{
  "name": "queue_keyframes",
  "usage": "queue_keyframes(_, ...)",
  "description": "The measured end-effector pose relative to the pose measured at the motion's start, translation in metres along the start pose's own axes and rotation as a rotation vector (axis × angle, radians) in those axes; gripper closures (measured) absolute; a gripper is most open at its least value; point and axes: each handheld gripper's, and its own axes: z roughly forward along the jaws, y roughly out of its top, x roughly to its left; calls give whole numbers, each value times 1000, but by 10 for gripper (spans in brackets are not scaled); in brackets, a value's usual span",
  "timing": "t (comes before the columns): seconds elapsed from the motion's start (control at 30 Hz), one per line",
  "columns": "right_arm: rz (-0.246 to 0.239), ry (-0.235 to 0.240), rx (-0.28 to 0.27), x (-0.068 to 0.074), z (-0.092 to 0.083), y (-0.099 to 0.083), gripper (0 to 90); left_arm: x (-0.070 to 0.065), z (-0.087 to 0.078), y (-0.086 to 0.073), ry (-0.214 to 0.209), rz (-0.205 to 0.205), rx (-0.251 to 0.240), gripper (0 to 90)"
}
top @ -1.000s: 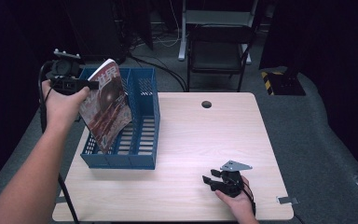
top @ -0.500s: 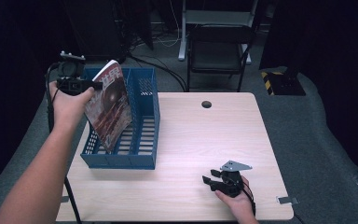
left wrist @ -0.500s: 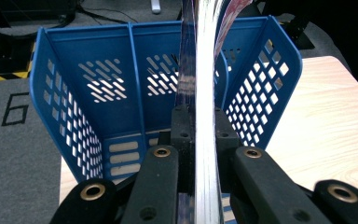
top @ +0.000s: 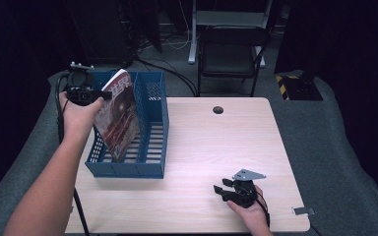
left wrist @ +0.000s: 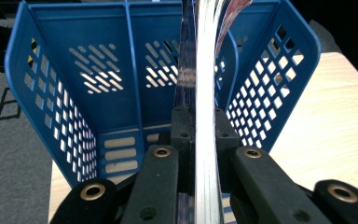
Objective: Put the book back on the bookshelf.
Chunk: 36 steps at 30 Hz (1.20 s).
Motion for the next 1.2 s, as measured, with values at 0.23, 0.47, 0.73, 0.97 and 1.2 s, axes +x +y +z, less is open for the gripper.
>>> queue_keyframes(0.23,-2,6,8,0,0,0,503,-2,13,-9,3,8,28,835)
queue_keyframes(0.47,-3,8,9,0,0,0,502,-2,22,-16,4,9,49,834)
queue_keyframes(0.73,-11,1,10,-1,0,0,502,-1,29,-22,12,10,67,829)
queue_keyframes(0.97,-11,-2,11,-1,1,0,502,2,31,-28,7,13,75,824)
queue_keyframes(1.2,-10,3,12,0,1,0,502,1,27,-32,-18,20,73,801)
